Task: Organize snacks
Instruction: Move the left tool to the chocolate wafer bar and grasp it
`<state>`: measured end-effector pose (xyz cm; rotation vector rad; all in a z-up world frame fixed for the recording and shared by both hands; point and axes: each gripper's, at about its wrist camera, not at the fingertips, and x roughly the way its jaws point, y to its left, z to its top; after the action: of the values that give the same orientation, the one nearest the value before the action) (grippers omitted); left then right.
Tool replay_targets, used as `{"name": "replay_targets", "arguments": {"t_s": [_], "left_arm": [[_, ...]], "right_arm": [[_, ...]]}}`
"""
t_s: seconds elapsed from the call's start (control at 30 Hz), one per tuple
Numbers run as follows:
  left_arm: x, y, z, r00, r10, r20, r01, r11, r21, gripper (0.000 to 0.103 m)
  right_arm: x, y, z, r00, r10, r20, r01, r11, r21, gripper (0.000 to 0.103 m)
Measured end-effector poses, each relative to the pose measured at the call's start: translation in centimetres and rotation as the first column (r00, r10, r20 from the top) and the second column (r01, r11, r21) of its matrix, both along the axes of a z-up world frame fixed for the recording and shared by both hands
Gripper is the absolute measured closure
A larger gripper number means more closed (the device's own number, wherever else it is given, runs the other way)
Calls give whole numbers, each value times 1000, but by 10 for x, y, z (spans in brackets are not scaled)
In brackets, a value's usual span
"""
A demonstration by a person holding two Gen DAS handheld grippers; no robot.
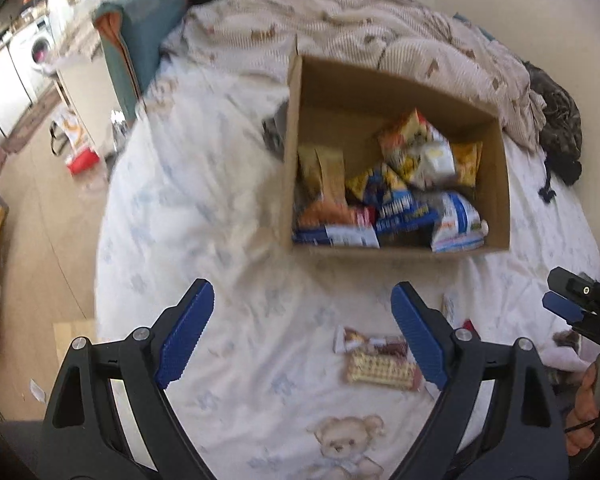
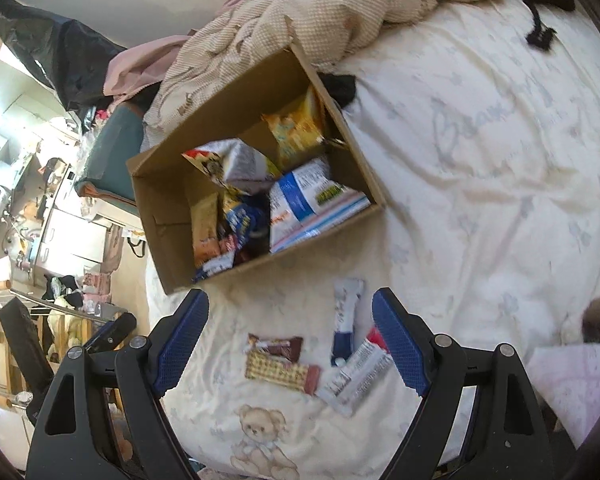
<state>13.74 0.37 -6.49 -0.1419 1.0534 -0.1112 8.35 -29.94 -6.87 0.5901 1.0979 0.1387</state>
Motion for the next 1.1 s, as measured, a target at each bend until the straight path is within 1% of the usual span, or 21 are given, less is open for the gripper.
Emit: {"name": "replay_targets", "arguments": {"t_s": [0.07, 0.17, 0.27, 0.3, 0.37, 0.4, 0.43, 0.5, 0.53, 0.57, 0.6, 0.7, 0.73, 0.9, 0.97, 1.03, 1.07, 1.1], "left_arm": [[-1, -7, -11, 999, -17, -43, 17, 1000, 7, 15], [-5, -19, -30, 994, -50, -102, 49, 999, -9, 15], [-4, -37, -50, 979, -105, -175, 104, 994, -11, 15], [-3, -43, -57, 974, -118, -194, 116, 993, -18, 15], [-1, -53, -67, 966, -144, -215, 135, 989, -55, 14], [3, -61, -74, 958, -159, -238, 147, 987, -69, 9], [7, -67, -81, 949, -162, -270, 149, 986, -68, 1], [14, -74, -93, 934, -160, -319, 141, 987, -83, 0], [20, -78, -103, 919, -149, -365, 127, 988, -83, 0], [22, -80, -108, 915, -141, -378, 118, 989, -85, 0], [24, -83, -113, 913, -133, -385, 111, 991, -79, 0], [27, -96, -127, 903, -135, -407, 141, 990, -15, 0], [28, -100, -130, 902, -137, -409, 146, 989, -10, 0], [28, -113, -142, 904, -108, -414, 149, 987, 67, 1], [24, -115, -142, 910, -108, -401, 159, 983, 96, 9], [20, -116, -138, 917, -105, -385, 166, 978, 129, 32], [18, -113, -135, 920, -104, -378, 163, 978, 127, 34], [17, -109, -132, 919, -108, -379, 163, 980, 115, 40]], "right_arm": [[-3, -3, -6, 1000, -13, -22, 13, 1000, 5, 16], [-6, -7, -14, 998, -34, -55, 35, 999, 18, 16], [-5, -9, -16, 997, -38, -64, 39, 999, 14, 16], [-5, -9, -17, 997, -39, -65, 40, 999, 12, 16], [-4, -9, -18, 997, -41, -70, 41, 999, 5, 16], [-3, -10, -19, 996, -44, -73, 44, 999, 4, 16], [-2, -11, -20, 996, -46, -77, 46, 999, 6, 16], [-1, -13, -22, 995, -50, -83, 51, 999, 13, 16], [-1, -14, -23, 995, -53, -84, 55, 998, 17, 16], [0, -14, -23, 995, -56, -85, 58, 998, 21, 16], [0, -15, -23, 995, -57, -86, 59, 998, 24, 16], [2, -16, -25, 994, -54, -92, 56, 998, 21, 16], [3, -16, -26, 994, -52, -95, 55, 998, 21, 16], [8, -16, -33, 991, -51, -126, 52, 999, 2, 17], [10, -15, -37, 988, -52, -144, 50, 999, -20, 17], [12, -15, -42, 984, -55, -167, 51, 998, -30, 17], [14, -14, -45, 983, -53, -176, 49, 998, -29, 17], [16, -12, -48, 981, -49, -186, 45, 999, -26, 17]]}}
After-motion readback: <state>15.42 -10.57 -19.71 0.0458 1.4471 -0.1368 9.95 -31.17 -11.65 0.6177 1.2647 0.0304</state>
